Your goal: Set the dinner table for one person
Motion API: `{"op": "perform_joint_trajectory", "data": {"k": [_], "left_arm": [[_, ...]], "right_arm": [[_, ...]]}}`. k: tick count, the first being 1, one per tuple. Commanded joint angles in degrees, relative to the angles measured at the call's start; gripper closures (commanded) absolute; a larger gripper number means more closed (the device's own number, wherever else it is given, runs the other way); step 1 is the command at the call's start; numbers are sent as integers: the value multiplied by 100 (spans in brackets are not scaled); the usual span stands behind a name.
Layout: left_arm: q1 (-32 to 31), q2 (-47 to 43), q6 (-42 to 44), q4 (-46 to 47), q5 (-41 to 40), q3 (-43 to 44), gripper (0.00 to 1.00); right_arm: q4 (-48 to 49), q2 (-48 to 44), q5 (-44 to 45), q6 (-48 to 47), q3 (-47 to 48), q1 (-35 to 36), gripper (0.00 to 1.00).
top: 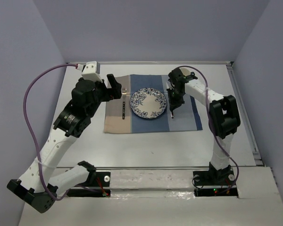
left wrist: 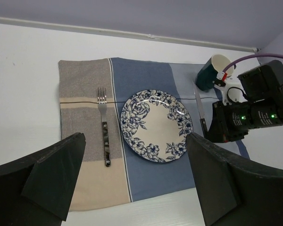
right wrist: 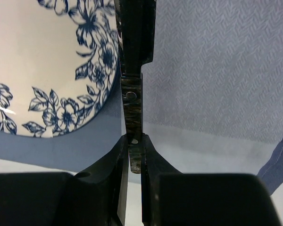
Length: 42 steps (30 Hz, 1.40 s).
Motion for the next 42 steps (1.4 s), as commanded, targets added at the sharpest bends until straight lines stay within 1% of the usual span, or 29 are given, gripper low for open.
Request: {"op": "perform_joint_trajectory", "data": {"k": [1,10,16,17,19,20,21,22,24,26,31,32,36,37,39,40,42], "left_arm": [[20,50,95,123,-74,312,1],[12,191,104,149,-65,330,1],[11,287,95,193,-48,312,1],[11,288,103,184,-48,312,1],[12,296,95,167,-56,312,1],[11,296,95,167,-65,312,1],[11,305,103,149,-82,312,1],[11,297,112,149,-100,312,1],[11,305,121,149,-118,295,1],[20,305,139,149,-153,303,1],[20,314,253,97,-389,408,1],[20,323,270,61,-460,426,1],[11,297,385,-106,-733,444,1],[11,279,428,-123,-794,479,1],[20,279,446,-123,-821,558,1],[20,288,446,-106,-795,680,1],[11,331,429,-62,-751,830,1]], "right_arm": [[512,253,194,-70,373,-169,100],[609,571,309,18,302,-353,100],[644,782,362,61,373,-354,100],[644,799,527,88,381,-354,100],[662,791,555,123,355,-354,93],[679,782,598,141,346,-354,86],[679,756,616,150,320,-354,81],[679,695,608,150,311,-354,60],[679,607,634,158,268,-354,47],[679,405,608,185,250,-354,39],[732,-227,432,220,145,-354,34],[750,-350,162,220,49,-354,34],[890,-1176,-314,238,-250,-354,33],[977,-1587,-507,211,-303,-354,32],[1127,-2054,-657,176,-418,-354,31],[1215,-2544,-693,150,-436,-354,31],[1636,-3074,-719,124,-480,-354,1]]}}
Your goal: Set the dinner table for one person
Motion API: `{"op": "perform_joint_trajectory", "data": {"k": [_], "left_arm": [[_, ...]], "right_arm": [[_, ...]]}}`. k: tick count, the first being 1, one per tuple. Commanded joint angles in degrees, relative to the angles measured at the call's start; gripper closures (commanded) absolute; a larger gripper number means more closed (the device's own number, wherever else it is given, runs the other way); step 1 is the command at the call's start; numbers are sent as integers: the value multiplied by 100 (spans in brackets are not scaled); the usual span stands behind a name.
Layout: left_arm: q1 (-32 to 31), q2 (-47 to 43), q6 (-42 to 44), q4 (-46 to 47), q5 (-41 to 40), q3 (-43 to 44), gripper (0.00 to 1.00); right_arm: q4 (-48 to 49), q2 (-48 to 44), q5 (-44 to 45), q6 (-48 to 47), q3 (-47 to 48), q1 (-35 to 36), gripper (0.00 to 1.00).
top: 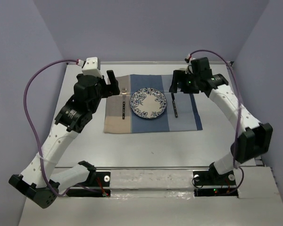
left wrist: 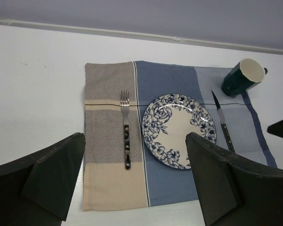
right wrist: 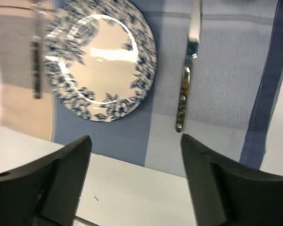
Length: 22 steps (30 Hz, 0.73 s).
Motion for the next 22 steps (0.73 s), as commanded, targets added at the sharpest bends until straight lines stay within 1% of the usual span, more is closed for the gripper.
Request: {"op": "perform_joint_trajectory", "data": {"k": [1,2,4,5,7,8,9,11,13,17,19,22], "left_arm": [[20,25,116,181,-137,692,1],[12,52,64,207,-136,790,1],[20,149,28,251,-197,1158,1],[20,175,37,277,-241,1299,1],[20,263,89,321,-442,1676,1],[20,272,125,339,-531,1765,1],[29,281,195,426,-601,1836,1],[29,263,248,523,-856,1889,1],[38,228,257,620,-980,1837,1],[29,149,143,805,-734,1451,1],[38,140,46,770,-585,1188,1],[38,228,-60,690,-427,1046,1]], "right_arm": [[1057,-1479,-400,-141,-123,-4,0],[1477,-2022,-348,-176,-159,-4,0],[1918,-2543,-217,-281,-325,-4,0],[2303,-3007,141,-300,-396,-4,0],[2692,-3414,643,-396,-597,-4,0],[2955,-3599,1011,-405,-799,-4,0],[3062,-3905,1598,-440,-896,-4,0],[3369,-4144,2058,-650,-1203,-4,0],[3458,-4295,2139,-756,-1380,-4,0],[3485,-4225,1877,-643,-1670,-4,0],[3520,-4137,1745,-529,-1671,-4,0],[3652,-4049,1613,-475,-1583,-4,0]]}}
